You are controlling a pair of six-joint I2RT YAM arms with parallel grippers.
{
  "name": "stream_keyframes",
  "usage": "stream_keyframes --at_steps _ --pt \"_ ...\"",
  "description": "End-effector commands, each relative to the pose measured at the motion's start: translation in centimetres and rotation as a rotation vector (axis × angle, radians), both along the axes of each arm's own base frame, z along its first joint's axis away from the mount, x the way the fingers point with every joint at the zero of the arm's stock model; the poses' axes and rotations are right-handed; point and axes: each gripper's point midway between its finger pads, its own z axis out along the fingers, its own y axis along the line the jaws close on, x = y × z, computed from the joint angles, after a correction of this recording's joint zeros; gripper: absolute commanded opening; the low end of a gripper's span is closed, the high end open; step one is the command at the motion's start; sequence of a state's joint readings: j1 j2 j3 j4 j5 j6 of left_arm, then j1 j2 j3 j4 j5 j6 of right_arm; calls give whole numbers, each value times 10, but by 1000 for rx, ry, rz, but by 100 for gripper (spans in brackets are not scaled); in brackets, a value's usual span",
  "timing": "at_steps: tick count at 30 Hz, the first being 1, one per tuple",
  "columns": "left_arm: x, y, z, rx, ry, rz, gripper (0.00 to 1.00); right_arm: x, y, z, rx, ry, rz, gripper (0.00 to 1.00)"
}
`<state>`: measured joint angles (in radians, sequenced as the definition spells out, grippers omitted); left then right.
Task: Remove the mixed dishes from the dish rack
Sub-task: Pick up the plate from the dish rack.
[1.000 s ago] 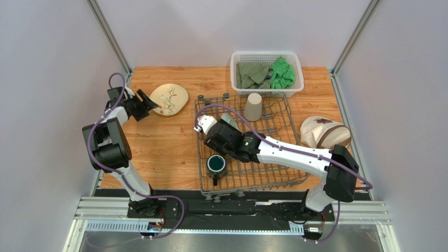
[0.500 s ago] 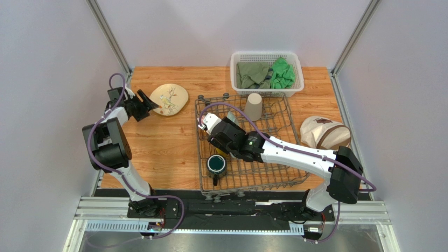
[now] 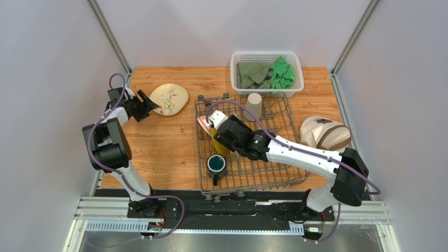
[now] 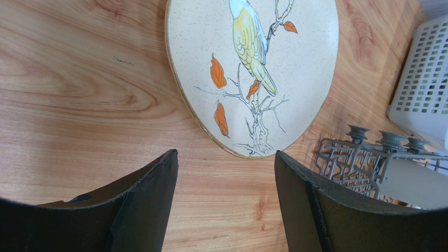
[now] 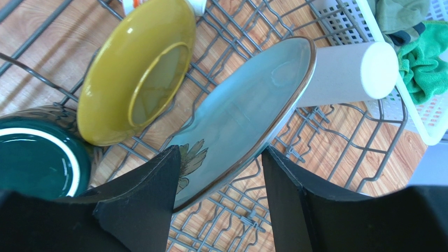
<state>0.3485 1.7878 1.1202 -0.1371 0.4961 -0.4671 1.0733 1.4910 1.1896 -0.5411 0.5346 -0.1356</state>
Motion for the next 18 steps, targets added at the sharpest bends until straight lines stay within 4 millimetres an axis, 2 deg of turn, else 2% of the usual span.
stream_keyframes --at_steps 1,18 --pt "3 2 20 19 -63 -15 76 -2 -20 -17 -63 39 -27 62" --pt "5 2 14 12 -59 -22 76 1 -22 -28 -47 91 -39 61"
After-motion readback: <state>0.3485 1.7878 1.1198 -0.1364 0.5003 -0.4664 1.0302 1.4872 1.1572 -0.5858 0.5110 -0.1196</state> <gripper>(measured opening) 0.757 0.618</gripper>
